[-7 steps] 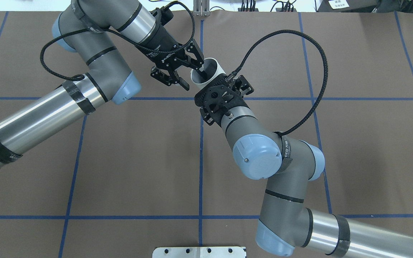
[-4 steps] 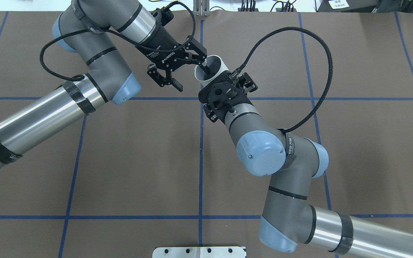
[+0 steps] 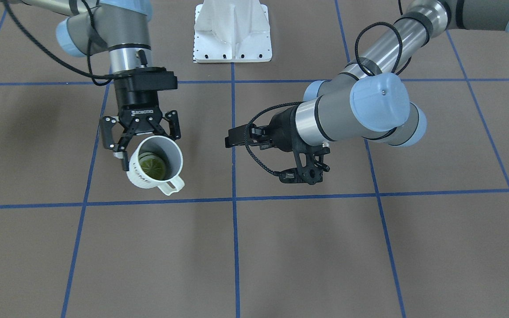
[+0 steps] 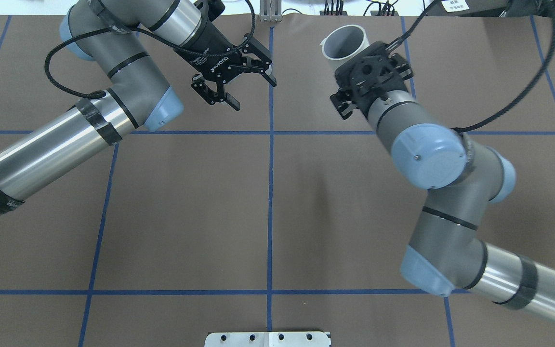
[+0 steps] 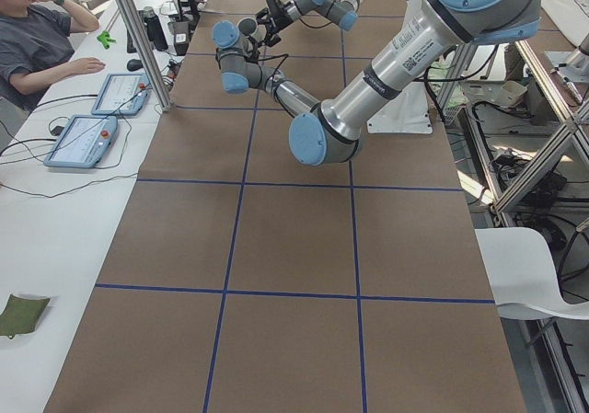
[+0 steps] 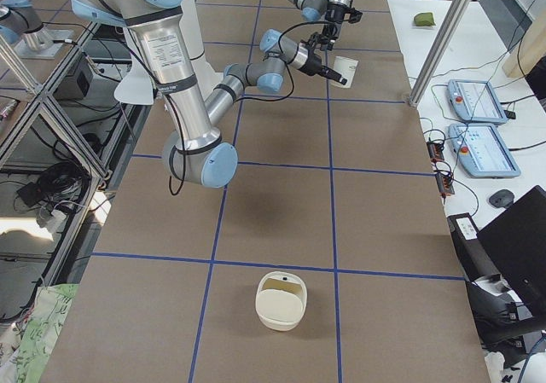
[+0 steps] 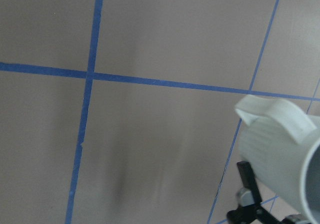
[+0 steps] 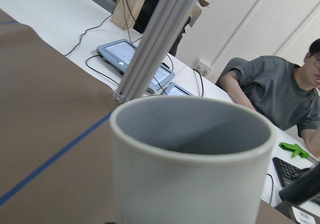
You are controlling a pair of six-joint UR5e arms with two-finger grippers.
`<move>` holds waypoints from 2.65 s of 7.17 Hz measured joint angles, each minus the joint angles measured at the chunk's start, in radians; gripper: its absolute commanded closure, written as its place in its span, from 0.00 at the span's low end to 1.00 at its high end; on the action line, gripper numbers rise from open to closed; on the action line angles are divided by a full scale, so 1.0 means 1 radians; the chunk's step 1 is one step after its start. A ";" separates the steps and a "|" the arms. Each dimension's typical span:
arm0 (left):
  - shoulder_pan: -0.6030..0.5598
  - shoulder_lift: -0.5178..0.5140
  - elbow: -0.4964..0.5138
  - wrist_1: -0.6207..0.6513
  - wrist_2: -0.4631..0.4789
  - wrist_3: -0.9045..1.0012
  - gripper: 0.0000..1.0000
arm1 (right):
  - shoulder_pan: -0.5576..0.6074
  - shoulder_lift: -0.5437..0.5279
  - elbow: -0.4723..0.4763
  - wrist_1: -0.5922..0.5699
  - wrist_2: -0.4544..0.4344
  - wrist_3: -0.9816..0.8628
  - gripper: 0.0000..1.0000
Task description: Left arm hands cup to right arm to dump lemon
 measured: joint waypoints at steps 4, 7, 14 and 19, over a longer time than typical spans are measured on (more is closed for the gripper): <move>-0.050 0.011 0.003 0.017 0.081 0.006 0.00 | 0.084 -0.418 0.200 0.228 0.075 0.234 0.71; -0.077 0.018 -0.002 0.115 0.339 0.215 0.00 | 0.177 -0.654 0.125 0.599 0.243 0.319 0.72; -0.109 0.117 -0.162 0.305 0.421 0.438 0.00 | 0.641 -0.752 -0.478 1.549 0.888 0.792 0.74; -0.106 0.119 -0.170 0.308 0.421 0.437 0.00 | 0.781 -0.767 -0.661 1.843 0.994 1.205 0.74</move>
